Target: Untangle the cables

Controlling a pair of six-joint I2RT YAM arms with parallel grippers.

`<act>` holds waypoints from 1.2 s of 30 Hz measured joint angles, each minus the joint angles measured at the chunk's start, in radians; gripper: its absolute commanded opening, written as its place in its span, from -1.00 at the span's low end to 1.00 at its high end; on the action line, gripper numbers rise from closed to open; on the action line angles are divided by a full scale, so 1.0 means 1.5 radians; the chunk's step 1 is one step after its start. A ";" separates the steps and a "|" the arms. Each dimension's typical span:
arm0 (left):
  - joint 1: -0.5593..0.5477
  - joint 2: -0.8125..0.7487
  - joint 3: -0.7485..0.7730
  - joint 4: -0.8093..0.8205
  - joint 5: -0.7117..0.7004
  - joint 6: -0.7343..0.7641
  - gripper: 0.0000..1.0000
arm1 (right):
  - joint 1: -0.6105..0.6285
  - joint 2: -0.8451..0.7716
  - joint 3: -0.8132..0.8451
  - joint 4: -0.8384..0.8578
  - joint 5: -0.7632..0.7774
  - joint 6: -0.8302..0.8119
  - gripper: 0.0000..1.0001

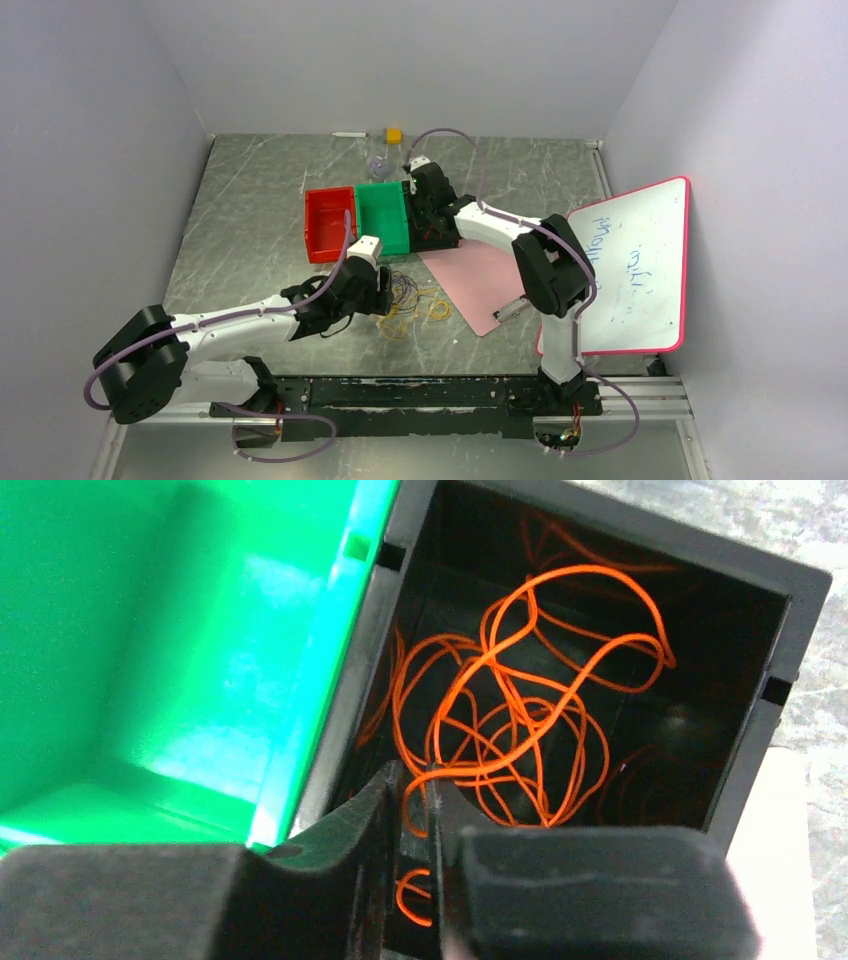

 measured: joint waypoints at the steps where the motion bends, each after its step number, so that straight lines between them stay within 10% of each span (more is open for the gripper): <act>1: 0.000 0.000 0.000 0.000 0.000 0.000 0.41 | 0.000 0.000 -0.003 -0.002 -0.001 -0.001 -0.37; 13: 0.000 0.008 0.000 0.004 0.001 0.000 0.50 | -0.018 -0.154 -0.045 -0.041 0.001 0.006 0.19; 36: 0.000 0.058 0.020 0.021 0.018 0.000 0.40 | -0.082 -0.318 -0.299 -0.058 -0.019 0.230 -0.05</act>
